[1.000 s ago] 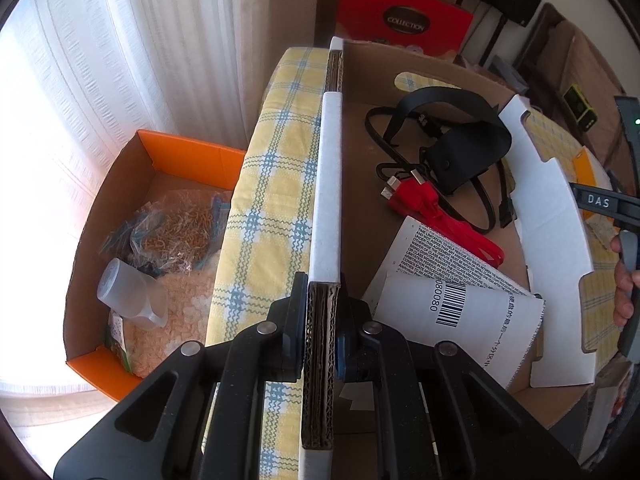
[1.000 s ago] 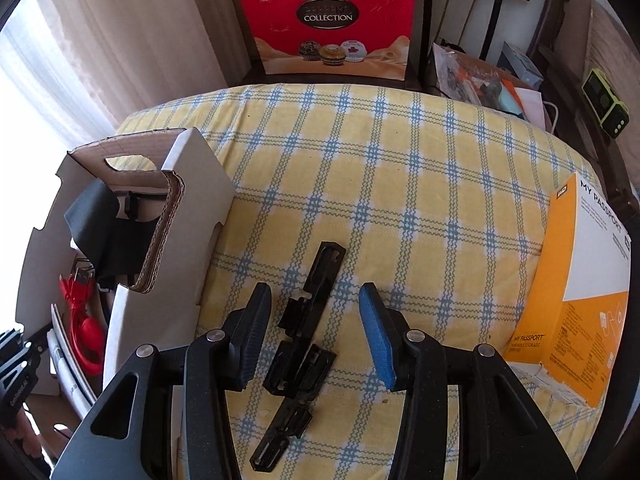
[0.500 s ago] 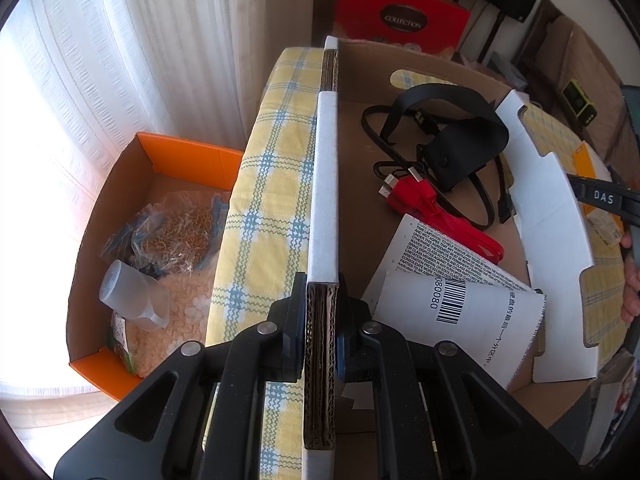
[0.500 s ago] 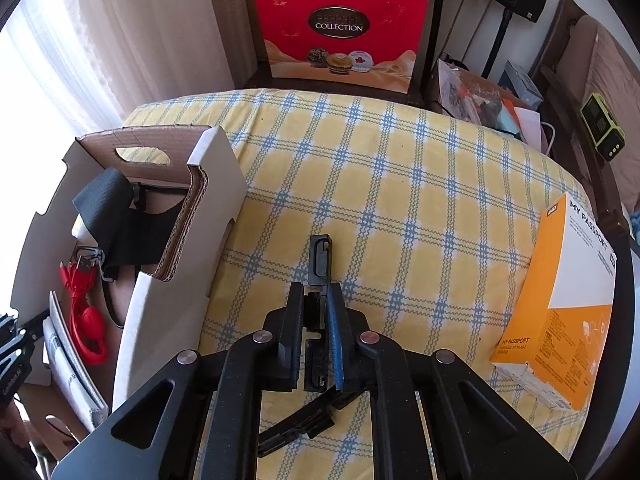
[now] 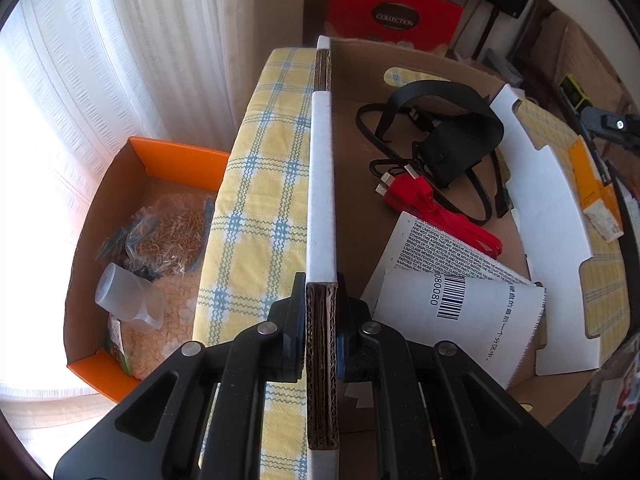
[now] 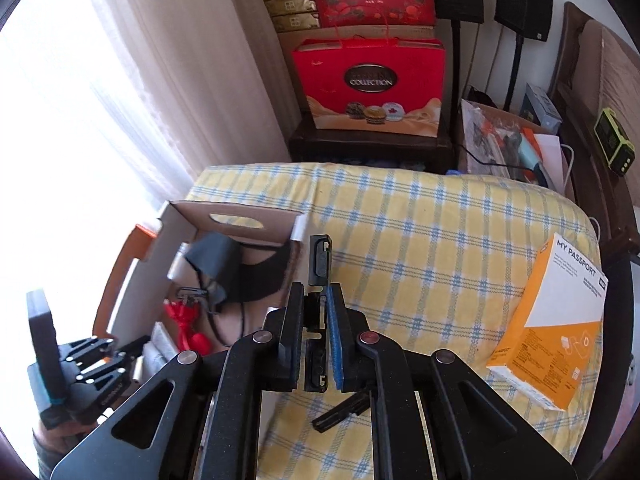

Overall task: Organize objects
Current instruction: 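Carry the black plastic piece into the box and open the right tool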

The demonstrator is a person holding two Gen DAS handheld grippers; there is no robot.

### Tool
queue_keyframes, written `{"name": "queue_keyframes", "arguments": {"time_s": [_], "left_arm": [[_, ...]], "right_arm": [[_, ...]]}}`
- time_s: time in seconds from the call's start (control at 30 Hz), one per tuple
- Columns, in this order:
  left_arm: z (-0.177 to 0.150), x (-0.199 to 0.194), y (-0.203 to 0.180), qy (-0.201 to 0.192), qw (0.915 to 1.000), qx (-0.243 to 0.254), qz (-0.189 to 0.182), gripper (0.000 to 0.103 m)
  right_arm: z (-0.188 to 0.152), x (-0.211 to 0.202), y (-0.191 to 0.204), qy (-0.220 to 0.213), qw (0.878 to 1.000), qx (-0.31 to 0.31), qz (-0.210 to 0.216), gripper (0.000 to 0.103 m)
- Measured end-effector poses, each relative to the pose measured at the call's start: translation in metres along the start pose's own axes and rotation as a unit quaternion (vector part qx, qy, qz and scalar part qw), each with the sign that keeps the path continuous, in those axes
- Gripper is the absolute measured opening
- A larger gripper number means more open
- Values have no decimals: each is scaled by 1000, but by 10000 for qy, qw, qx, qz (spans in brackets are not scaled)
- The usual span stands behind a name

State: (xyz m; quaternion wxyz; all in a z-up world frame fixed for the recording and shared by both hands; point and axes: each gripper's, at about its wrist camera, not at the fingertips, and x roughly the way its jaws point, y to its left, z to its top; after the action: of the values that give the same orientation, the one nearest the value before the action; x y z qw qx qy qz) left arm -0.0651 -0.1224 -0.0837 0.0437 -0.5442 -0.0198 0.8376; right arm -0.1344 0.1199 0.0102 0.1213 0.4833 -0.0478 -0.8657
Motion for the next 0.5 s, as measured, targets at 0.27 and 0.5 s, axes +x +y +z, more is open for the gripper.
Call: {"name": "queue_keyframes", "arguments": {"time_s": [0.27,0.5], "left_arm": [[1,1,-21,20,9999,105,-73,10],[1,0,-21,14,9999,80,-100,10]], "right_arm": [[-13,21,40,310,9989,-281,217,10],[-31,55,44,681,9968,-416,48,14]]}}
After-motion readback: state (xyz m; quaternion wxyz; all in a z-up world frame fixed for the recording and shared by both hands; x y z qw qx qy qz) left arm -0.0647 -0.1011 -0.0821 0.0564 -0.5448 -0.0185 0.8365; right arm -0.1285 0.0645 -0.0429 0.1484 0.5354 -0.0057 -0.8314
